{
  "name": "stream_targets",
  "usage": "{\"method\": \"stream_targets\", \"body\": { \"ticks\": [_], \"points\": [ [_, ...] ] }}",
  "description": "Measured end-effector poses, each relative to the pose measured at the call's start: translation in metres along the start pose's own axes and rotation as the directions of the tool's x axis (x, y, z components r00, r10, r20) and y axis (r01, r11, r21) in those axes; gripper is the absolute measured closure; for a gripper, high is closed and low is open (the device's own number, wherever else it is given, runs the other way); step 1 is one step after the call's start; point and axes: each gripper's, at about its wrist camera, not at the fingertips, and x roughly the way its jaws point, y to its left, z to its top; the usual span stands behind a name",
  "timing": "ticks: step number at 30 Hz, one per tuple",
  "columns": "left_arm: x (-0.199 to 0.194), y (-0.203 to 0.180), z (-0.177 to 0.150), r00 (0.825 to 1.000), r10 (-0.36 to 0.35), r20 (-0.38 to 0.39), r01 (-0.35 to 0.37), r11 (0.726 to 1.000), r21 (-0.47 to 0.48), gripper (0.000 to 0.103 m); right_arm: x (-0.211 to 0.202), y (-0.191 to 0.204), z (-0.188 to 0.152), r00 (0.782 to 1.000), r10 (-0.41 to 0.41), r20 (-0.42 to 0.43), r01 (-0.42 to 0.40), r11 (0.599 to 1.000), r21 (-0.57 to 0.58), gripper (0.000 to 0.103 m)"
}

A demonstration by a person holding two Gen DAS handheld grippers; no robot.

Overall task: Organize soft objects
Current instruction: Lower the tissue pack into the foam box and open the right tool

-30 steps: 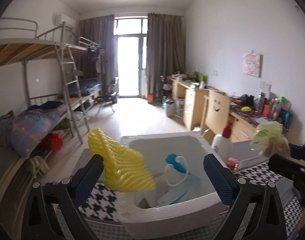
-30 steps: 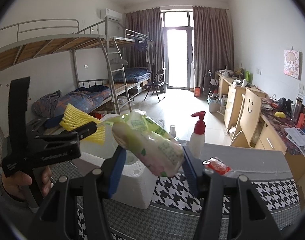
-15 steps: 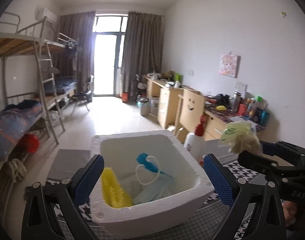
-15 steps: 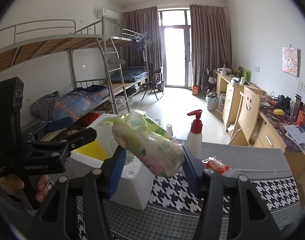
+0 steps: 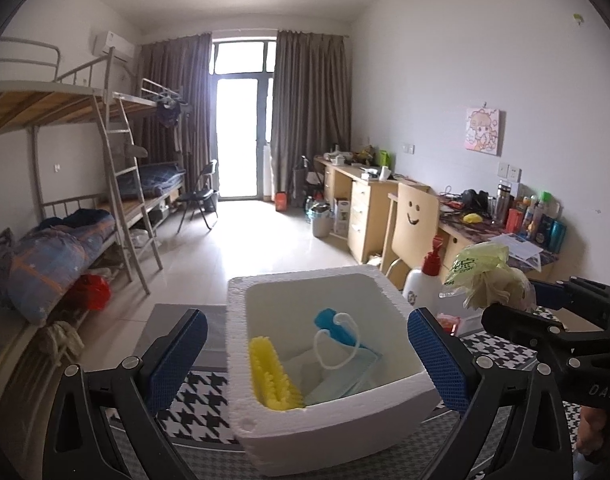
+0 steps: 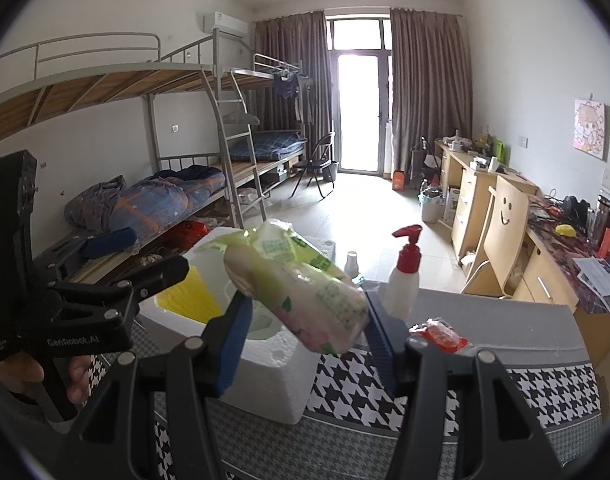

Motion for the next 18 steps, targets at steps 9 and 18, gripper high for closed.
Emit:
{"method": "stream_targets", "body": {
  "ticks": [9,18],
  "points": [
    [-0.004,0.014,-0.001,0.998,0.057,0.012,-0.057,0.998,-0.025,0.001,0.010,0.009,0.004,1.000,0.028,-0.013,-0.028,0.999,-0.021,0.043],
    [-0.009,0.026,-0.007,0.996,0.092,0.022,-0.091,0.995,-0.046,0.001,0.025,0.017,0.008,0.998,0.047,-0.033,-0.048,0.998,-0.031,0.043]
  ]
}}
